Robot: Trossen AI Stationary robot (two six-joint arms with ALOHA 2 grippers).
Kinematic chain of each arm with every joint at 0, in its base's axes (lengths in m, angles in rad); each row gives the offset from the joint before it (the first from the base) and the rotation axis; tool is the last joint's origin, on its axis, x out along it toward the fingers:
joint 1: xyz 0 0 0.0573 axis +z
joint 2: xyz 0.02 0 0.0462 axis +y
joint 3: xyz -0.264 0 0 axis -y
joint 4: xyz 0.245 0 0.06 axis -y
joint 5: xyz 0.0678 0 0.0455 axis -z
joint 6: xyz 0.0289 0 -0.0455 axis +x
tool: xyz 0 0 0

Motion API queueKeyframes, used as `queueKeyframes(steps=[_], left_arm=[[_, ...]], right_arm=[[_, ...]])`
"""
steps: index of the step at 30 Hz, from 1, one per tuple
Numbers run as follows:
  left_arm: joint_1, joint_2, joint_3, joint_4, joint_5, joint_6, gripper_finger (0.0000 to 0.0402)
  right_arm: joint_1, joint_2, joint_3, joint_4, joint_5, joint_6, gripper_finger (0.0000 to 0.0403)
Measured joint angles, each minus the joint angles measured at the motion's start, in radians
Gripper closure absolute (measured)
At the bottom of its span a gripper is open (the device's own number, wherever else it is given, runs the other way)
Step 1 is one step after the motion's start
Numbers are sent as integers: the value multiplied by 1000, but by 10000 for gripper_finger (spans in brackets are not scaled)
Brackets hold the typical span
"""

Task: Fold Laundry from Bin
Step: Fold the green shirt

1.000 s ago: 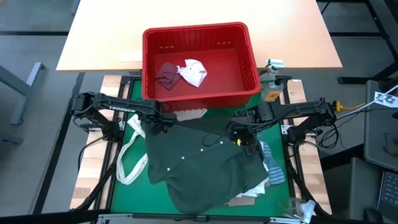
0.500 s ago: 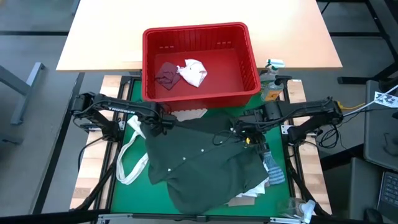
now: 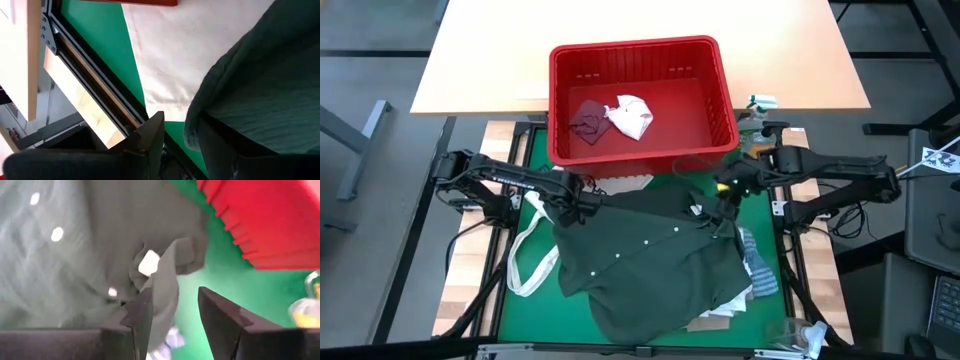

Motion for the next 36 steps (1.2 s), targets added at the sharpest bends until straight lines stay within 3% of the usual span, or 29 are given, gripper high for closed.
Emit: queueKeyframes(steps=[10,20,23,29,36], left_arm=[[-20,0,0,9,1,0,288],[-20,0,0,55,1,-5,293],[-20,0,0,55,1,-19,293],[-19,0,0,49,9,-26,293],[-32,0,31,59,99,-30,293]], right_arm=[[-34,15,-159,57,-63,155,244],[-33,17,-265,167,-73,165,247],[-33,17,-267,151,-59,165,273],[-33,16,-267,148,-16,158,389],[-33,2,-266,32,106,208,394]])
